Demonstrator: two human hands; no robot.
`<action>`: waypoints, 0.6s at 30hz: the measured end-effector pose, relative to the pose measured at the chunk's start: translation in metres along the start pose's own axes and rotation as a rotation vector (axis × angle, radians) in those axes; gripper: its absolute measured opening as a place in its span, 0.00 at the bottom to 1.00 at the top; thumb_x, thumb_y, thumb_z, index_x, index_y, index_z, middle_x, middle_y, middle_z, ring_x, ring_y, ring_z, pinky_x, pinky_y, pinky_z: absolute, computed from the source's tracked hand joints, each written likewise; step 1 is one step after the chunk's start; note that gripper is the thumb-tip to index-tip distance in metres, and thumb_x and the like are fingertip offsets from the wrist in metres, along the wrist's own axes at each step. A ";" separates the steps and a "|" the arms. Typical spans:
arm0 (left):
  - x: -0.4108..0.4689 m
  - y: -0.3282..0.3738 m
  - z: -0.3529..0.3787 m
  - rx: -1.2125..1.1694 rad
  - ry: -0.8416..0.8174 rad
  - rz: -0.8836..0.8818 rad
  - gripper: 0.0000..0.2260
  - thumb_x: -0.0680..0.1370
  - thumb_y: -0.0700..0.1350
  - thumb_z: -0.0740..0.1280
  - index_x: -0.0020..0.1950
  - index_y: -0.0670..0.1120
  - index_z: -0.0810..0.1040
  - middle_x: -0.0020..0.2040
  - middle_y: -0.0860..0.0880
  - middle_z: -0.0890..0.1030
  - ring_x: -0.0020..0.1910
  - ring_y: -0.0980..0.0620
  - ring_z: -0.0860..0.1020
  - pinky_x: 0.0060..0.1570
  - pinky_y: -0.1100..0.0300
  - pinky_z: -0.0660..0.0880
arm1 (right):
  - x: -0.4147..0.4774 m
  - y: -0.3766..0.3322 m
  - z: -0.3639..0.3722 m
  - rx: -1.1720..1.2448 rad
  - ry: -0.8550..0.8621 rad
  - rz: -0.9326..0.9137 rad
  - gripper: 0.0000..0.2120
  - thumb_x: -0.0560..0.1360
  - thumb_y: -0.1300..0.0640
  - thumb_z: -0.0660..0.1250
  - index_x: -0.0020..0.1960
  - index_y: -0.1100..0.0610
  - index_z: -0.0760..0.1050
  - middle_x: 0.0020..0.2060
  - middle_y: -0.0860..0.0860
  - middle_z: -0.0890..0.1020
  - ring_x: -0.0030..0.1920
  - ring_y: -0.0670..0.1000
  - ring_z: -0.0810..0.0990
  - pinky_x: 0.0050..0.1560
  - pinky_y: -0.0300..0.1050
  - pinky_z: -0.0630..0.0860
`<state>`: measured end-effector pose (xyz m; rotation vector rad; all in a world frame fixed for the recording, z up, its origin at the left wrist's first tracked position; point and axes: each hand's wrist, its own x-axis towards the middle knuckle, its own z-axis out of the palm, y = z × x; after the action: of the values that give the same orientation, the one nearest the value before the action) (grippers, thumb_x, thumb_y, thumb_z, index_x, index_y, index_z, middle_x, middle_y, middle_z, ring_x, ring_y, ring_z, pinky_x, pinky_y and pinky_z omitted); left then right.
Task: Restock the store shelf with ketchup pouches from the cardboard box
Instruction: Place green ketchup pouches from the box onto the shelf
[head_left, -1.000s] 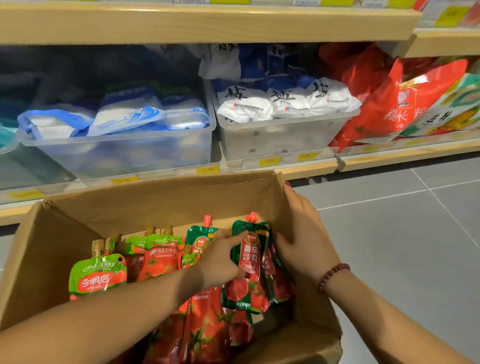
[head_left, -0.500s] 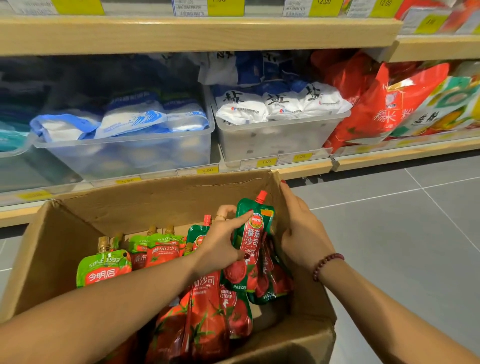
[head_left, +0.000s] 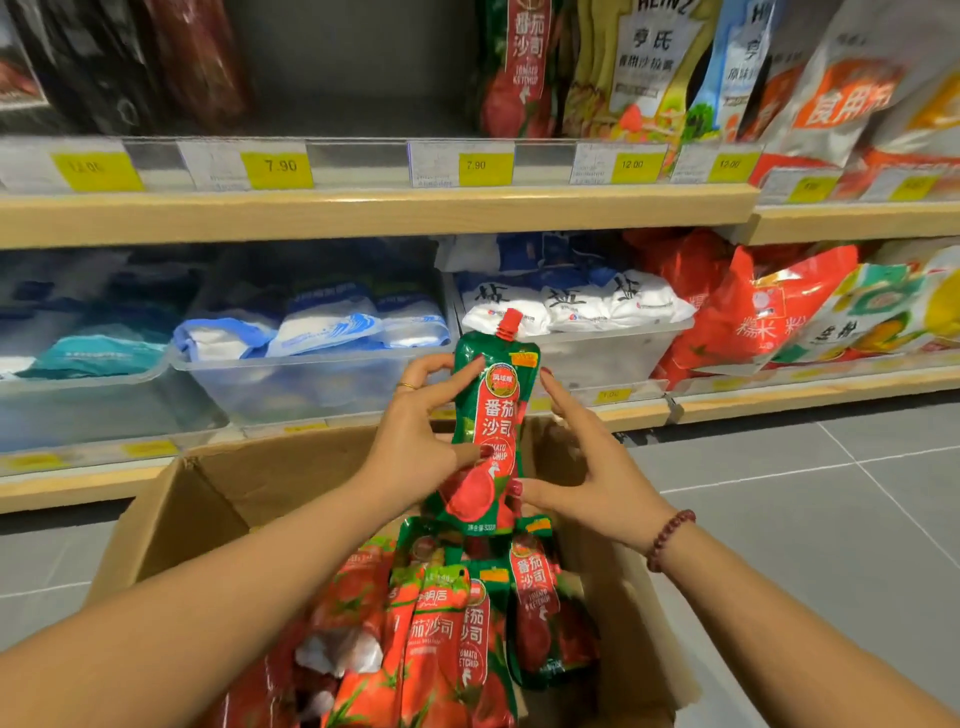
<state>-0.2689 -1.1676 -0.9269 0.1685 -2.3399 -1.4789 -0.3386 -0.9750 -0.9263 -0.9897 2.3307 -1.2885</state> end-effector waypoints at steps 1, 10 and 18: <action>0.006 0.011 -0.007 0.008 0.023 0.025 0.36 0.65 0.33 0.76 0.64 0.61 0.69 0.63 0.54 0.63 0.63 0.58 0.67 0.52 0.73 0.72 | 0.007 -0.012 -0.005 0.090 -0.033 -0.016 0.49 0.62 0.40 0.75 0.72 0.30 0.47 0.70 0.37 0.61 0.69 0.40 0.62 0.64 0.42 0.66; 0.065 0.110 -0.074 -0.094 0.161 0.272 0.38 0.62 0.32 0.77 0.63 0.62 0.71 0.61 0.61 0.65 0.61 0.62 0.70 0.51 0.67 0.76 | 0.073 -0.110 -0.049 0.238 -0.012 -0.334 0.50 0.65 0.60 0.78 0.73 0.34 0.51 0.70 0.43 0.66 0.65 0.43 0.72 0.54 0.41 0.77; 0.126 0.146 -0.114 0.055 0.236 0.350 0.39 0.63 0.30 0.76 0.67 0.56 0.67 0.67 0.50 0.67 0.65 0.58 0.69 0.61 0.72 0.66 | 0.138 -0.165 -0.076 0.168 0.027 -0.422 0.56 0.62 0.68 0.77 0.76 0.43 0.46 0.67 0.39 0.66 0.59 0.36 0.74 0.49 0.34 0.76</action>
<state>-0.3299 -1.2360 -0.7227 -0.0493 -2.0924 -1.1595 -0.4096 -1.0833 -0.7378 -1.4641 2.0549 -1.6262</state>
